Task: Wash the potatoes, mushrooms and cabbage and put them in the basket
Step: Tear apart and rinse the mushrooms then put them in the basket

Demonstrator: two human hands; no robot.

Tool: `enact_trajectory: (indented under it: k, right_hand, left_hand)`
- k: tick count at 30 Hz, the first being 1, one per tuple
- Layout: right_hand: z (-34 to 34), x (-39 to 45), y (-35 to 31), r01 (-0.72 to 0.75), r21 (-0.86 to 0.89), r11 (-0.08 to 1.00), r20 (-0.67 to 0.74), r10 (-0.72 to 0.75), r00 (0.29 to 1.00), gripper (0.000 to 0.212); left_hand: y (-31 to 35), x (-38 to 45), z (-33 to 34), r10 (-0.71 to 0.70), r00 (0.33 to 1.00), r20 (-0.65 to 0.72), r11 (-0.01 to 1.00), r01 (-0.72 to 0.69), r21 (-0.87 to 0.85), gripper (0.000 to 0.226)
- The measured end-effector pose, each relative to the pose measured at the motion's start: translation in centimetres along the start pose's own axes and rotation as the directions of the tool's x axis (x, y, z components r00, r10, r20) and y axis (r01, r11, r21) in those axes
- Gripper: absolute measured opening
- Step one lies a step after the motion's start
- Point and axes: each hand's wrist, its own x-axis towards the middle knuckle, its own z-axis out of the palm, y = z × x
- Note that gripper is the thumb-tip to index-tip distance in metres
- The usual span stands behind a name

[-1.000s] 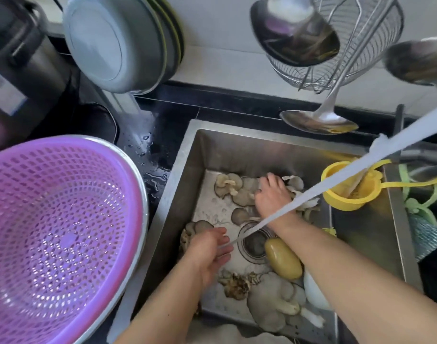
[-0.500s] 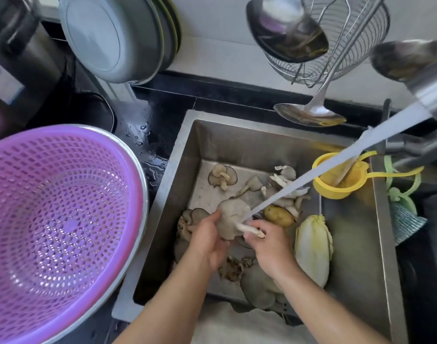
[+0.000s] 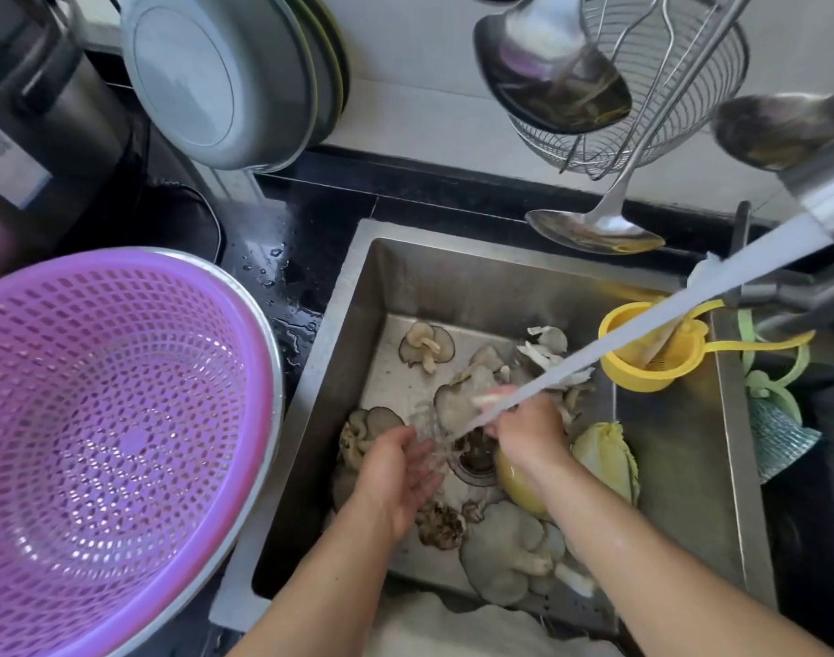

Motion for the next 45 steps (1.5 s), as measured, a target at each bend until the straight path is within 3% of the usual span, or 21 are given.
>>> enact_trajectory:
  k: [4,7,8,10,11,12,14,17,22,23,25,27,29,31,33,35,37,40,45]
  right_hand:
    - [0.6,3.9,-2.2,-0.051,0.182,0.982,0.043,0.044,0.998,0.022]
    - [0.4,3.3,-1.9,-0.175,0.287,0.942,0.13,0.143,0.981,0.031]
    - [0.1,2.0,-1.3,-0.195,0.248,0.949,0.151,0.161,0.975,0.025]
    - [-1.3,-0.7,1.2,-0.104,-0.116,0.988,0.171,0.123,0.978,0.016]
    - [-2.3,-2.1,2.8,-0.02,-0.387,0.922,0.225,0.115,0.968,0.012]
    - [-3.3,-3.6,4.2,0.077,-0.635,0.768,0.293,0.147,0.945,0.012]
    - [-4.9,-5.9,7.0,0.288,-0.871,0.398,0.4,0.234,0.886,0.022]
    - [-5.8,-6.9,9.6,0.513,-0.843,0.165,0.534,0.126,0.836,0.039]
    - [-4.2,-6.4,9.6,0.659,-0.745,-0.105,0.662,0.011,0.75,0.039]
    - [-4.1,-6.4,9.4,0.667,-0.737,-0.111,0.67,0.009,0.742,0.037]
    - [-4.5,-6.5,8.4,0.635,-0.773,0.013,0.635,0.028,0.772,0.03]
    - [-5.8,-6.7,6.4,0.518,-0.816,0.257,0.551,0.072,0.832,0.024]
    - [-7.8,-6.5,4.3,0.338,-0.779,0.528,0.479,0.155,0.864,0.036]
    - [-9.5,-6.2,2.5,0.119,-0.591,0.798,0.447,0.201,0.872,0.041]
    - [-10.0,-5.8,0.9,-0.167,-0.246,0.955,0.427,0.262,0.866,0.037]
    - [-9.1,-5.3,-0.2,-0.364,0.041,0.93,0.444,0.31,0.841,0.038]
    - [-7.0,-4.8,-0.7,-0.441,0.167,0.882,0.463,0.325,0.825,0.038]
    - [-3.2,-5.3,-0.8,-0.462,0.207,0.863,0.454,0.333,0.826,0.041]
    - [-0.1,-7.9,-0.3,-0.423,0.223,0.878,0.465,0.286,0.838,0.057]
  left_hand:
    - [-0.3,0.2,-0.2,-0.017,0.999,-0.037,0.996,0.02,0.085,0.025]
    - [-0.7,0.6,-0.3,-0.046,0.998,-0.04,0.99,0.051,0.133,0.034]
    - [-0.8,0.8,-0.3,-0.054,0.998,-0.045,0.986,0.06,0.157,0.037]
    - [-1.1,0.8,-0.2,-0.054,0.997,-0.055,0.974,0.065,0.219,0.04]
    - [-1.2,0.8,-0.2,-0.042,0.997,-0.064,0.968,0.056,0.244,0.039]
    - [-1.2,0.8,-0.1,-0.023,0.997,-0.08,0.963,0.043,0.264,0.036]
    - [-1.2,0.8,0.0,0.01,0.993,-0.114,0.95,0.026,0.31,0.026]
    - [-1.2,0.7,0.2,0.026,0.992,-0.125,0.923,0.024,0.383,0.02]
    - [-1.8,0.6,0.4,0.044,0.994,-0.099,0.877,0.009,0.48,0.019]
    - [-1.8,0.5,0.4,0.047,0.995,-0.093,0.875,0.004,0.484,0.019]
    - [-1.7,0.4,0.3,0.05,0.995,-0.084,0.882,-0.005,0.471,0.02]
    - [-1.3,0.4,0.1,0.05,0.996,-0.068,0.903,-0.016,0.43,0.021]
    - [-0.9,0.2,0.0,0.059,0.998,-0.011,0.927,-0.05,0.372,0.019]
    - [-0.5,-0.4,0.2,0.082,0.994,0.074,0.946,-0.101,0.309,0.021]
    - [-0.5,-0.9,0.6,0.099,0.986,0.136,0.954,-0.133,0.267,0.029]
    - [-0.7,-1.3,0.9,0.051,0.986,0.161,0.965,-0.091,0.247,0.041]
    - [-0.5,-1.7,1.2,-0.046,0.969,0.241,0.985,0.004,0.175,0.053]
    - [-0.2,-1.7,1.0,-0.063,0.915,0.399,0.998,0.061,0.019,0.062]
    - [0.7,-1.0,0.1,-0.005,0.964,0.264,0.989,0.045,-0.144,0.033]
